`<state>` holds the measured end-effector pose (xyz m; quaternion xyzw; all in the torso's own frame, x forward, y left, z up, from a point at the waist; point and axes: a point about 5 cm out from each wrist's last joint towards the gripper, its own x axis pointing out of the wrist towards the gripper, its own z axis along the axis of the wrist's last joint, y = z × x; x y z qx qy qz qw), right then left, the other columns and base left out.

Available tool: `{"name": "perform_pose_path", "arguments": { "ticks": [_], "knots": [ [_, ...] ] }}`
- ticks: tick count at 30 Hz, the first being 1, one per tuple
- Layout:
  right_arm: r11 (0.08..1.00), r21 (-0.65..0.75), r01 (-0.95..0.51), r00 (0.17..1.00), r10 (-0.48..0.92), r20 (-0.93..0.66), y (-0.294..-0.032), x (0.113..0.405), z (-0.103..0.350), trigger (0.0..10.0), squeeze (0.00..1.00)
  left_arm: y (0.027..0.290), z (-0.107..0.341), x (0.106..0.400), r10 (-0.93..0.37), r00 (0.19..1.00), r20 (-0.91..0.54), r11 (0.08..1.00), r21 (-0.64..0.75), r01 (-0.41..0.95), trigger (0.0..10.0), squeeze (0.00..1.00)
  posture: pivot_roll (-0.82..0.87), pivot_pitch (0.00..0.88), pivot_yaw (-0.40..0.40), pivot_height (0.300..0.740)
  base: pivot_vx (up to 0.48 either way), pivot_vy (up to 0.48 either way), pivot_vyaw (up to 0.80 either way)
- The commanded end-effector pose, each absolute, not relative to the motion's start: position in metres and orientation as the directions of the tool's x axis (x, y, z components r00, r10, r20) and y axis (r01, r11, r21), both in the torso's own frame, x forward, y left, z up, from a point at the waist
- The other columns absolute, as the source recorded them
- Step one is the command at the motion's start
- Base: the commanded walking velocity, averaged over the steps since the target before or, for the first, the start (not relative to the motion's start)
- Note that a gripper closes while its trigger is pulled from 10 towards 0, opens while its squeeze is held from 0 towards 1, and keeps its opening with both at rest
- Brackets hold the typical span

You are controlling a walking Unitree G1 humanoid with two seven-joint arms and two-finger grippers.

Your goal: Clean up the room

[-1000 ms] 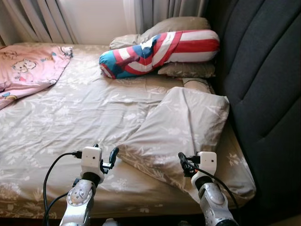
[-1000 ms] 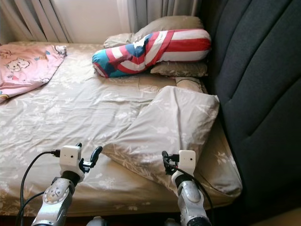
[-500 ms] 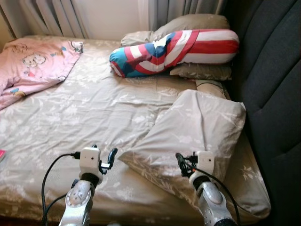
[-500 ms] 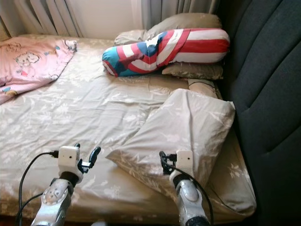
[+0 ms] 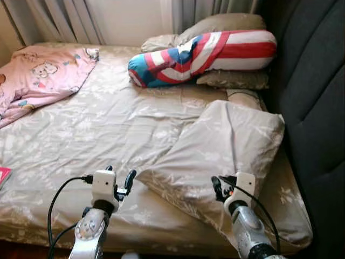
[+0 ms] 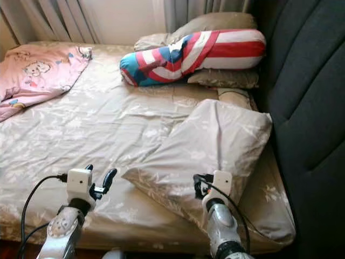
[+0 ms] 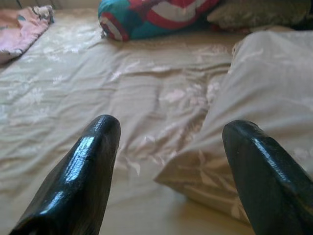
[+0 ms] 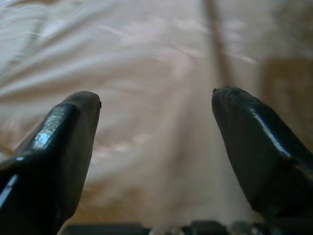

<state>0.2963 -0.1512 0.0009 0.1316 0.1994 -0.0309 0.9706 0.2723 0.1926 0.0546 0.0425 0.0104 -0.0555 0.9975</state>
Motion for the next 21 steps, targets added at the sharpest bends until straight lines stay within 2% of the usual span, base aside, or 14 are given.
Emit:
{"name": "perform_pose_path", "arguments": {
  "ticks": [1,10,18,19,20,21],
  "knots": [
    [0.953,0.252,0.165,0.904,-0.045,-0.424,-0.156,0.297,0.000,10.0,1.00,0.194,0.053,0.269,-0.115,0.993,-0.039,0.990,0.078,0.118,10.0,0.00,0.08,0.174,-0.008,0.666,0.000,0.000,0.00],
    [0.941,0.273,0.202,0.901,-0.069,-0.429,-0.159,0.306,0.007,10.0,1.00,0.194,0.051,0.263,-0.123,0.990,-0.064,0.988,0.081,0.128,10.0,0.00,0.08,0.191,0.008,0.666,0.000,0.000,0.00],
    [0.940,0.269,0.212,0.873,-0.058,-0.484,-0.156,0.296,-0.005,10.0,1.00,0.197,0.054,0.256,-0.125,0.989,-0.074,0.988,0.086,0.131,10.0,0.00,0.09,0.216,0.022,0.666,0.000,0.000,0.00],
    [0.946,0.236,0.222,0.860,-0.076,-0.505,-0.158,0.292,-0.009,10.0,0.95,0.198,0.053,0.254,-0.124,0.989,-0.081,0.988,0.086,0.131,10.0,0.00,0.10,0.225,0.027,0.666,0.000,0.000,0.00],
    [0.944,0.233,0.233,0.854,-0.084,-0.513,-0.159,0.291,-0.010,10.0,0.00,0.199,0.053,0.253,-0.124,0.989,-0.084,0.988,0.087,0.131,10.0,0.00,0.10,0.239,0.031,0.666,0.000,0.000,0.00],
    [0.940,0.234,0.248,0.849,-0.094,-0.520,-0.161,0.289,-0.012,10.0,0.00,0.199,0.053,0.252,-0.127,0.988,-0.088,0.987,0.089,0.134,10.0,0.00,0.10,0.245,0.032,0.666,0.000,0.000,0.00]
  ]
}}
